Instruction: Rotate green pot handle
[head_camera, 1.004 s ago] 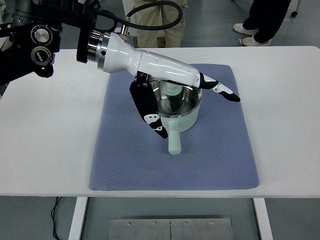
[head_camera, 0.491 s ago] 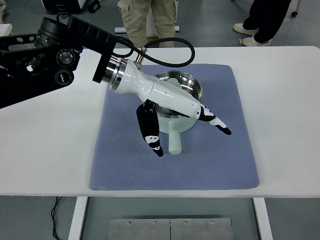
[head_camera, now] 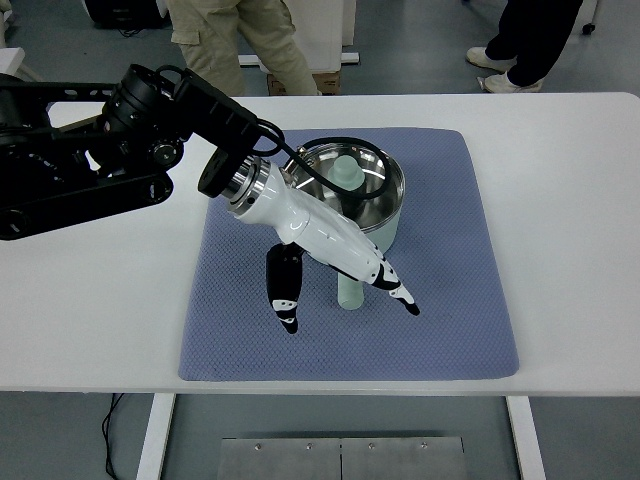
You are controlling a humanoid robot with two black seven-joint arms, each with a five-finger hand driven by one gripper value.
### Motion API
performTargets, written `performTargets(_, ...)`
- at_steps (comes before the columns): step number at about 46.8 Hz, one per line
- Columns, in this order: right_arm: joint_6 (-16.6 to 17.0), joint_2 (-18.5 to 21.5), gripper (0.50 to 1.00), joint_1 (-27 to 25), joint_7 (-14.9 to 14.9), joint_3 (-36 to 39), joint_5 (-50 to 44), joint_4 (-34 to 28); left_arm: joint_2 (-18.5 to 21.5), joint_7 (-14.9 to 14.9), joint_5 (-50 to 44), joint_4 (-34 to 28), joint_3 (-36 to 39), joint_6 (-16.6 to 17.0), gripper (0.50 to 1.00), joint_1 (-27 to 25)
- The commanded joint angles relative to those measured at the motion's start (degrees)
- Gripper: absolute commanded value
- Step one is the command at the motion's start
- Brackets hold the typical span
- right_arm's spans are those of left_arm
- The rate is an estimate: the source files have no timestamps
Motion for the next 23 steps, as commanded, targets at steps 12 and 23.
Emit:
performTargets(12, 0.00, 0.00, 1.000, -0.06, 0.00, 0.00, 0.00, 0.01, -2.33, 0.01, 1.66, 2.48, 2.40, 0.00, 1.000, -0.56)
performTargets(23, 0.00, 0.00, 1.000, -0.06, 0.00, 0.00, 0.00, 0.01, -5.14, 0.01, 2.88, 5.11, 2.93, 0.00, 1.000, -0.56)
